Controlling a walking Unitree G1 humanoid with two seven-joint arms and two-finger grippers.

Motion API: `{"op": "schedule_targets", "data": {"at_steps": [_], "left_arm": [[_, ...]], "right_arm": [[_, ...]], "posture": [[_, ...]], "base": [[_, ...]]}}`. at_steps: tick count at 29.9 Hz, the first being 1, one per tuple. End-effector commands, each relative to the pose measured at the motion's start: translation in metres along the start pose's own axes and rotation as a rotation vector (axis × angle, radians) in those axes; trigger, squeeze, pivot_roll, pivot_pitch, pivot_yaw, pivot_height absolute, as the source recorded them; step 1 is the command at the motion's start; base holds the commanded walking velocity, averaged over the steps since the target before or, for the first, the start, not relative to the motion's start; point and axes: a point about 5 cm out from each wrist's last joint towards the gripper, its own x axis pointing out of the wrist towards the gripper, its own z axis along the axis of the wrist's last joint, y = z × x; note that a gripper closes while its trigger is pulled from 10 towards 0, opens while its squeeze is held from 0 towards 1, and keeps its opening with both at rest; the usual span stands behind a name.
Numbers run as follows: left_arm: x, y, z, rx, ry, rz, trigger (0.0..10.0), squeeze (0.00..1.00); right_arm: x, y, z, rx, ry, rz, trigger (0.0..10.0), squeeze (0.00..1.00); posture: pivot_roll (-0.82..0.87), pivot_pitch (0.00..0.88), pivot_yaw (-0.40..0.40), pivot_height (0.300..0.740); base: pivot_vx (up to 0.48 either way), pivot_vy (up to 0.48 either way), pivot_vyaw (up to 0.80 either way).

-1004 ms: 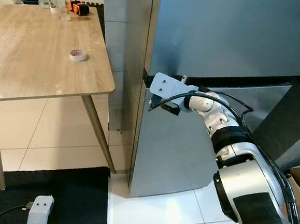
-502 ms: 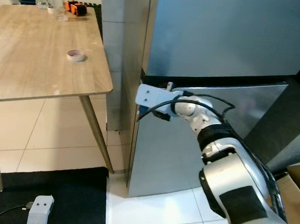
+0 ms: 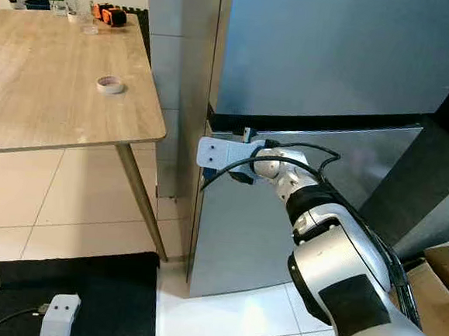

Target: Restocking fridge

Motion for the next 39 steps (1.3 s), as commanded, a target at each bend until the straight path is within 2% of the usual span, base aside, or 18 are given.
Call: {"op": "schedule_targets", "data": {"at_steps": [1, 5, 7, 9, 14, 22, 29, 32, 33, 34, 35, 36, 39], "left_arm": [[-0.001, -0.001, -0.005, 0.01, 0.008, -0.007, 10.0, 0.0], [-0.004, 0.002, -0.009, 0.016, 0.004, -0.008, 10.0, 0.0], [-0.006, 0.004, -0.013, 0.018, 0.005, -0.007, 10.0, 0.0], [-0.006, 0.005, -0.014, 0.02, 0.007, -0.007, 10.0, 0.0], [-0.011, 0.008, -0.024, 0.045, 0.029, -0.018, 10.0, 0.0], [-0.012, 0.01, -0.023, 0.073, 0.002, -0.039, 10.0, 0.0], [-0.015, 0.013, -0.023, 0.091, -0.021, -0.051, 10.0, 0.0], [-0.016, 0.014, -0.025, 0.104, -0.021, -0.059, 10.0, 0.0], [-0.017, 0.014, -0.025, 0.115, -0.02, -0.065, 10.0, 0.0], [-0.017, 0.014, -0.026, 0.128, -0.019, -0.073, 10.0, 0.0], [-0.017, 0.014, -0.026, 0.128, -0.019, -0.073, 10.0, 0.0], [-0.018, 0.015, -0.026, 0.139, -0.019, -0.078, 10.0, 0.0], [-0.018, 0.015, -0.026, 0.149, -0.017, -0.081, 10.0, 0.0]], "right_arm": [[-0.001, -0.007, 0.0, 0.013, 0.015, -0.035, 10.0, 0.0], [-0.004, -0.02, 0.001, 0.028, 0.003, -0.105, 10.0, 0.0], [-0.008, -0.032, 0.006, 0.034, -0.051, -0.131, 10.0, 0.0], [-0.01, -0.035, 0.007, 0.047, -0.06, -0.135, 10.0, 0.0], [-0.017, -0.047, -0.003, 0.02, -0.014, -0.145, 10.0, 0.0], [-0.021, -0.048, -0.014, 0.004, 0.042, -0.13, 10.0, 0.0], [-0.02, -0.045, -0.014, 0.0, 0.037, -0.105, 10.0, 0.0], [-0.018, -0.04, -0.013, -0.023, 0.038, -0.076, 10.0, 0.0], [-0.017, -0.037, -0.013, -0.038, 0.042, -0.049, 10.0, 0.0], [-0.017, -0.031, -0.015, -0.066, 0.051, 0.028, 10.0, 0.0], [-0.017, -0.031, -0.015, -0.066, 0.051, 0.028, 10.0, 0.0], [-0.021, -0.026, -0.021, -0.098, 0.07, 0.157, 10.0, 0.0], [-0.026, -0.023, -0.027, -0.117, 0.088, 0.291, 10.0, 0.0]], "posture": [[0.05, 0.0, -0.077, 0.74], [0.06, 0.013, -0.08, 0.74], [0.06, 0.033, -0.079, 0.74], [0.06, 0.044, -0.078, 0.74], [0.05, 0.089, -0.072, 0.74], [0.06, 0.153, -0.079, 0.74], [0.06, 0.217, -0.083, 0.74], [0.06, 0.225, -0.081, 0.74], [0.06, 0.23, -0.08, 0.74], [0.06, 0.236, -0.08, 0.74], [0.06, 0.236, -0.08, 0.74], [0.05, 0.235, -0.079, 0.74], [0.05, 0.233, -0.08, 0.74]], "base": [[0.0, 0.0, 0.0], [0.0, 0.0, 0.0], [0.0, 0.0, 0.0], [0.0, 0.0, 0.0], [0.0, 0.0, 0.0], [0.0, 0.0, 0.0], [0.0, 0.0, 0.0], [0.0, 0.0, 0.0], [0.0, 0.0, 0.0], [0.0, 0.0, 0.0], [0.0, 0.0, 0.0], [0.0, 0.0, 0.0], [0.0, 0.0, 0.0]]}}
